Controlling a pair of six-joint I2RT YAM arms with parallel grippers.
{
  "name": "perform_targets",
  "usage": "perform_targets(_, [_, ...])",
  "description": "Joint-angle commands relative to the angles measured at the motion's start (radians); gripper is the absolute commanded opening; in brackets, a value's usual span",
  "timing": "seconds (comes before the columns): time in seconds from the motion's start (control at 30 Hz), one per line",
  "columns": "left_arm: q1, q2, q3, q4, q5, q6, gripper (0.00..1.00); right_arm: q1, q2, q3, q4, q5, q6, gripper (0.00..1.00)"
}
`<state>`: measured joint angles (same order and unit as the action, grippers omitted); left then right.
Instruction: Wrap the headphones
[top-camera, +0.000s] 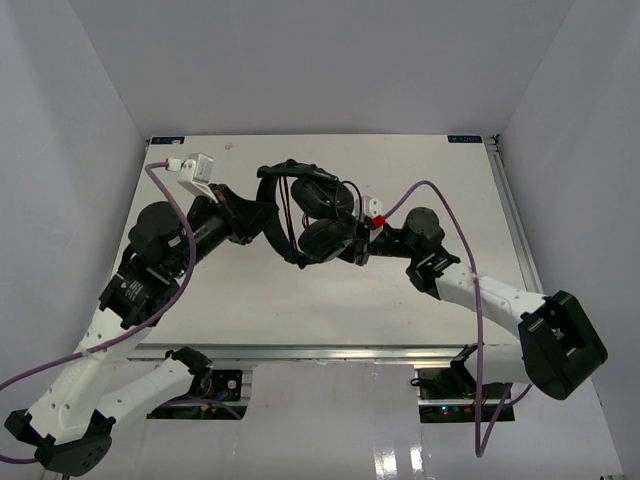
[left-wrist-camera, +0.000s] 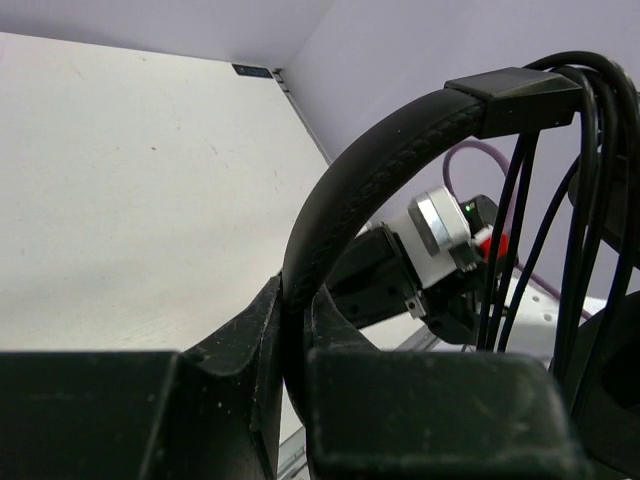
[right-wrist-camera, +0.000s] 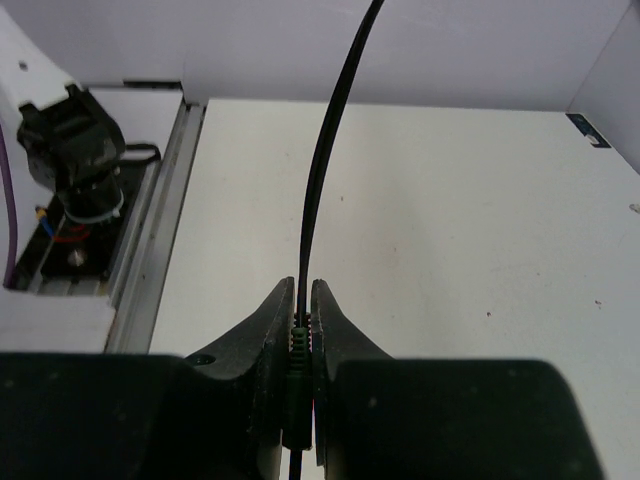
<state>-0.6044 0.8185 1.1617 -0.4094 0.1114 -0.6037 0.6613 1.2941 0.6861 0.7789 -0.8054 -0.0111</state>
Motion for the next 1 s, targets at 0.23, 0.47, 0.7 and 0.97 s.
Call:
perform_targets(0.23, [-0.003, 0.011, -0.049, 0.225, -0.257, -0.195, 0.00, 0.006, -0.072, 0.208, -1.020, -0.020, -0.711, 0.08])
perform_targets(0.47, [-0.003, 0.020, -0.048, 0.205, -0.351, -0.220, 0.00, 0.004, -0.065, 0.387, -1.512, 0.227, -1.140, 0.08])
perform_targets(0.7, [-0.003, 0.033, -0.054, 0.195, -0.444, -0.204, 0.00, 0.101, -0.129, 0.571, -1.730, 0.457, -1.351, 0.08])
perform_targets(0.97, [-0.003, 0.087, -0.040, 0.132, -0.531, -0.151, 0.00, 0.354, -0.176, 0.658, -1.790, 0.824, -1.375, 0.08])
